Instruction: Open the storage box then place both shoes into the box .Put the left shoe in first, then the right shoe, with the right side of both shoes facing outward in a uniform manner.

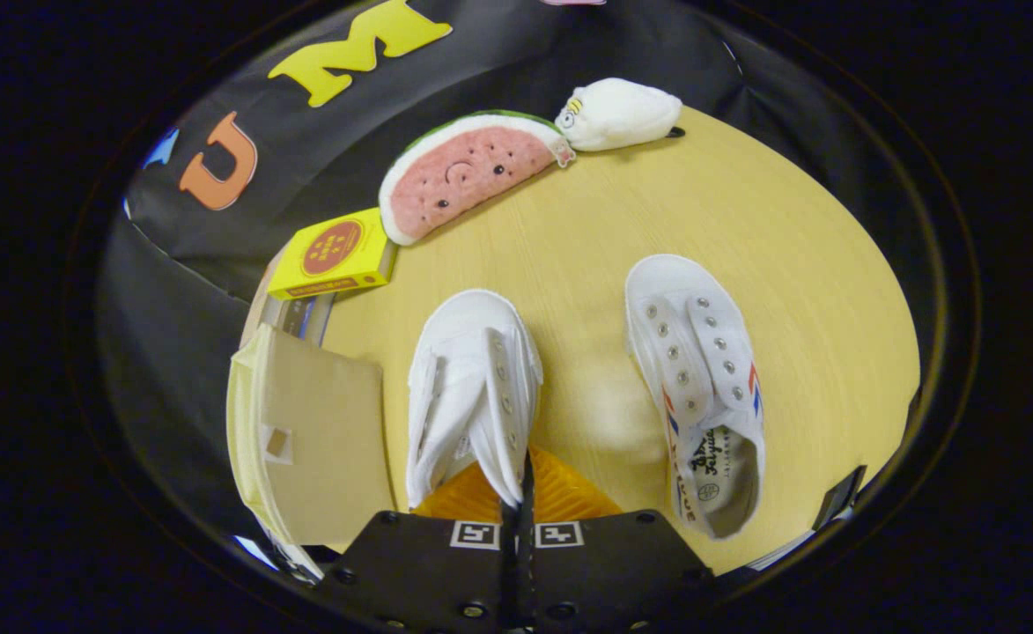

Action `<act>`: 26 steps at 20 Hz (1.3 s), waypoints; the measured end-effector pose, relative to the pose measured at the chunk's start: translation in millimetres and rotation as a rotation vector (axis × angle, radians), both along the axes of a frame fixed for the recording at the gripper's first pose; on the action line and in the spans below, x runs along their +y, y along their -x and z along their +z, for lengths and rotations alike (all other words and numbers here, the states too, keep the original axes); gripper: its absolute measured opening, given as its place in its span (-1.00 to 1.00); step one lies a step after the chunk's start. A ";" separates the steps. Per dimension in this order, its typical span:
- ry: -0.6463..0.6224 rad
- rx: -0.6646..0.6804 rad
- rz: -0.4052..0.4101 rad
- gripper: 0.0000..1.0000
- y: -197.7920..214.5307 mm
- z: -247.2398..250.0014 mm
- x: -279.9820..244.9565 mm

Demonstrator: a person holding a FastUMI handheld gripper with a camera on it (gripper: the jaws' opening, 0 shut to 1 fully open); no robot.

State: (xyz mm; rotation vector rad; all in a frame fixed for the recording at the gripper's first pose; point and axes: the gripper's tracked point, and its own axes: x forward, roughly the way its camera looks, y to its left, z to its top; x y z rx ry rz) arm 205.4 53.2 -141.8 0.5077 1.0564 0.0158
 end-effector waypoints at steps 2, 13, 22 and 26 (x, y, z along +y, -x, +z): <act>0.008 -0.033 0.003 -1.00 1.7 26.1 10.0; -0.070 -0.125 0.064 -1.00 -0.8 150.8 148.1; -0.028 -0.141 0.093 -1.00 -24.0 99.0 259.2; -0.039 -0.173 0.026 -1.00 -30.1 69.6 284.4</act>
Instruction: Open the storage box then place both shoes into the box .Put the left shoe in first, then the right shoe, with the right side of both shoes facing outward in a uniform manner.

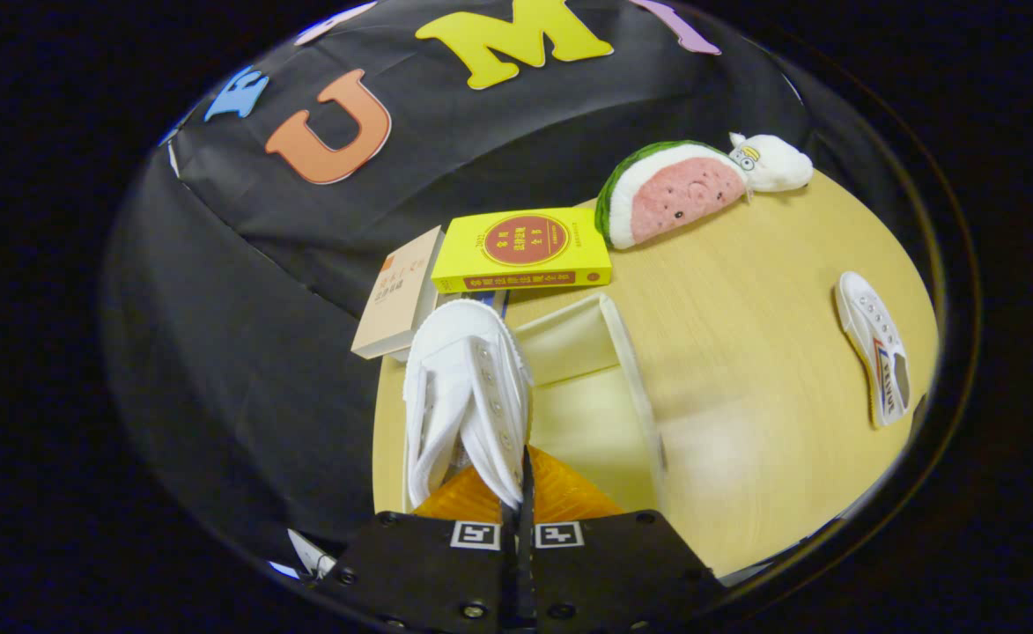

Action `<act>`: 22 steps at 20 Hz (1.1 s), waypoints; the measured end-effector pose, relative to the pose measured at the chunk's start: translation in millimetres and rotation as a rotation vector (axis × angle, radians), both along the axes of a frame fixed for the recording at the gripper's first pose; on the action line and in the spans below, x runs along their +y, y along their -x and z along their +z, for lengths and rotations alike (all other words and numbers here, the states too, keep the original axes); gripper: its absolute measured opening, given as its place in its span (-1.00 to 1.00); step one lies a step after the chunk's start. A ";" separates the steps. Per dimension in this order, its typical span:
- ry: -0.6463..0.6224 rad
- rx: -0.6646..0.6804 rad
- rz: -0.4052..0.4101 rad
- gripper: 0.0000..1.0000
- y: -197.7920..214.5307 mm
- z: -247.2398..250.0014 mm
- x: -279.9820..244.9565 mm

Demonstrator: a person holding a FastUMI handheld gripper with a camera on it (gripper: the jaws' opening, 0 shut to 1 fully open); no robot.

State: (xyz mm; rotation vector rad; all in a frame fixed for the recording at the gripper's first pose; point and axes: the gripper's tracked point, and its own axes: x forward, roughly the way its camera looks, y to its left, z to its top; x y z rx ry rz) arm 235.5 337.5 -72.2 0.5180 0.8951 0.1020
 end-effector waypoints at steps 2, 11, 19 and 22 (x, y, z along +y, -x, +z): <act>0.007 -0.016 -0.029 -1.00 -3.9 -8.9 5.8; 0.109 -0.055 -0.028 -1.00 7.3 -33.2 22.1; 0.258 0.050 0.159 -1.00 17.5 -71.9 34.3; 0.347 0.033 0.204 -0.99 11.6 -71.9 28.3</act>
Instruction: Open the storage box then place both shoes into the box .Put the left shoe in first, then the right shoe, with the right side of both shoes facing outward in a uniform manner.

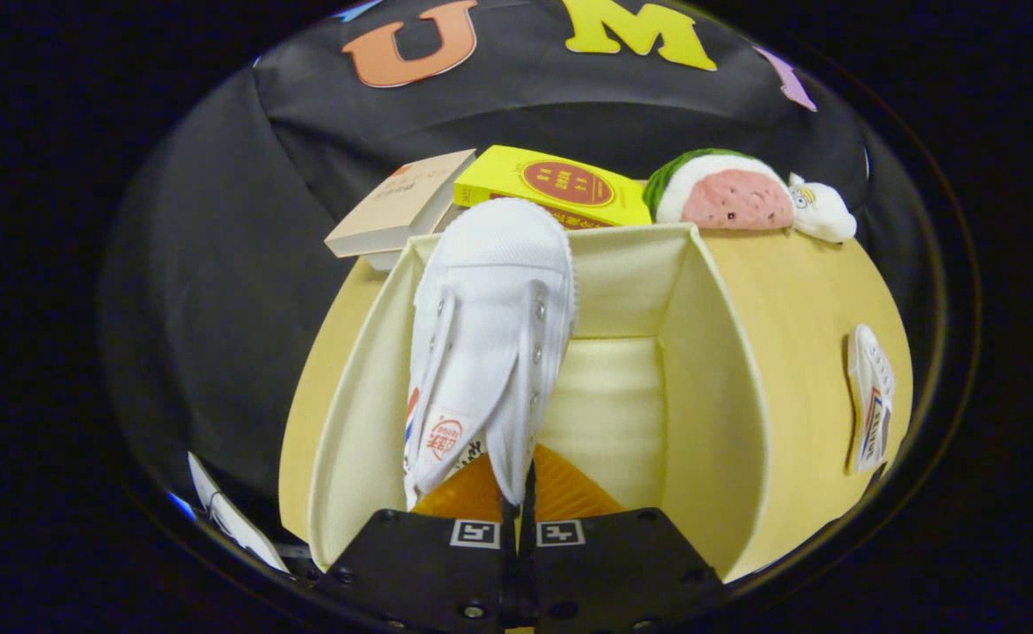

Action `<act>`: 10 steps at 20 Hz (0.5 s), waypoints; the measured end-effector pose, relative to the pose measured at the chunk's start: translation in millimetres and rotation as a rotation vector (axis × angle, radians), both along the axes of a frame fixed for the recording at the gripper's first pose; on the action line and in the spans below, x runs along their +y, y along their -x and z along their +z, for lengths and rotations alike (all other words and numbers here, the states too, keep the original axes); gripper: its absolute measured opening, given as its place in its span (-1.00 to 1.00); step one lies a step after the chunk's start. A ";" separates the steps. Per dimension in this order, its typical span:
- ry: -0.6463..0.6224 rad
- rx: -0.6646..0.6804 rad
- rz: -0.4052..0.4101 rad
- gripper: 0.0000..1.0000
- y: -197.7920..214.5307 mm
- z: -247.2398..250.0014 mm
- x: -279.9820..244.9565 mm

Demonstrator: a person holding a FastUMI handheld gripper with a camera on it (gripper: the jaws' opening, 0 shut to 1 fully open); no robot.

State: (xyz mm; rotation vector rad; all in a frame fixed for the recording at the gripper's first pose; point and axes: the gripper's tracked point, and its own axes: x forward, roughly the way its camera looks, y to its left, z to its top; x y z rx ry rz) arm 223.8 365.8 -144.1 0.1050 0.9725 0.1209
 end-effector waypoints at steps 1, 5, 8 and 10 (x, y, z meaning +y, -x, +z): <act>-0.014 0.002 0.002 -0.99 -0.1 1.1 3.2; -0.054 -0.004 0.064 -0.43 -0.6 7.9 13.1; -0.019 -0.085 0.100 -0.10 -5.2 28.9 2.6; -0.018 -0.085 0.110 0.20 3.6 40.2 -4.8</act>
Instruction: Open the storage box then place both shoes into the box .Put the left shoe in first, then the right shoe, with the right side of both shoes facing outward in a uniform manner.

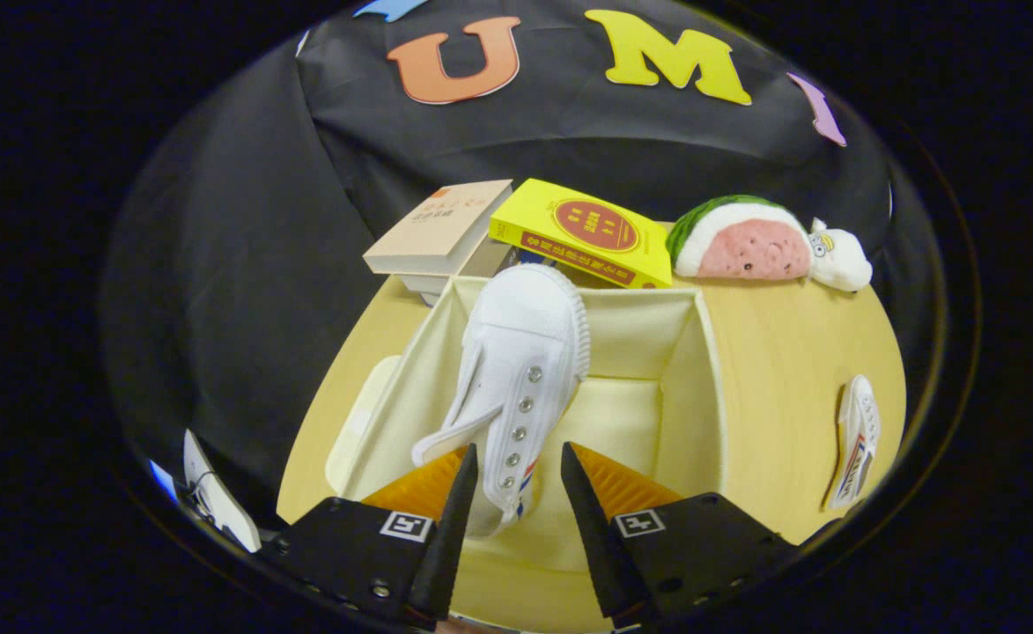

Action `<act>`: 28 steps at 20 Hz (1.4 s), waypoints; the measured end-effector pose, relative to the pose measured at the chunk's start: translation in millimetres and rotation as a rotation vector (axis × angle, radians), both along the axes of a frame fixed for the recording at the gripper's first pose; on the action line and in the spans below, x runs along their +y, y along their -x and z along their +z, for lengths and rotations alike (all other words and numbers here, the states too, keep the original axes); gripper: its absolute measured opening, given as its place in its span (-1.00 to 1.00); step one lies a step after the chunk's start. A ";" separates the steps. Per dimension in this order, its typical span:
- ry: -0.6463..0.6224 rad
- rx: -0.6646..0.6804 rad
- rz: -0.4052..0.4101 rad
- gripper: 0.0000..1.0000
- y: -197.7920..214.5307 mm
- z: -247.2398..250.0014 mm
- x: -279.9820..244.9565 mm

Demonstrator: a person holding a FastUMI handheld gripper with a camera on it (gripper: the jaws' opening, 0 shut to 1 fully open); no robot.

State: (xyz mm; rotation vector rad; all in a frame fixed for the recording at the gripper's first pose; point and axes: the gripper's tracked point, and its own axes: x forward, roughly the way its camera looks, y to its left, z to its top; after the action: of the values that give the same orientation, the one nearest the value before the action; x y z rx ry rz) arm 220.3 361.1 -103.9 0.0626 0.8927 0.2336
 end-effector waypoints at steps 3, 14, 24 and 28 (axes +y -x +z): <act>-0.039 -0.024 0.004 0.52 2.3 29.9 -15.2; -0.009 -0.087 -0.163 0.92 -3.4 67.5 -209.3; 0.112 0.037 -0.322 0.93 25.3 -17.7 -397.0; 0.183 0.137 -0.372 0.92 40.8 -62.5 -449.0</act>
State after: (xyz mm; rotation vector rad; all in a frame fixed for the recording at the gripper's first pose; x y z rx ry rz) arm 179.5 -88.0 -166.5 0.0743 1.0170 -0.2018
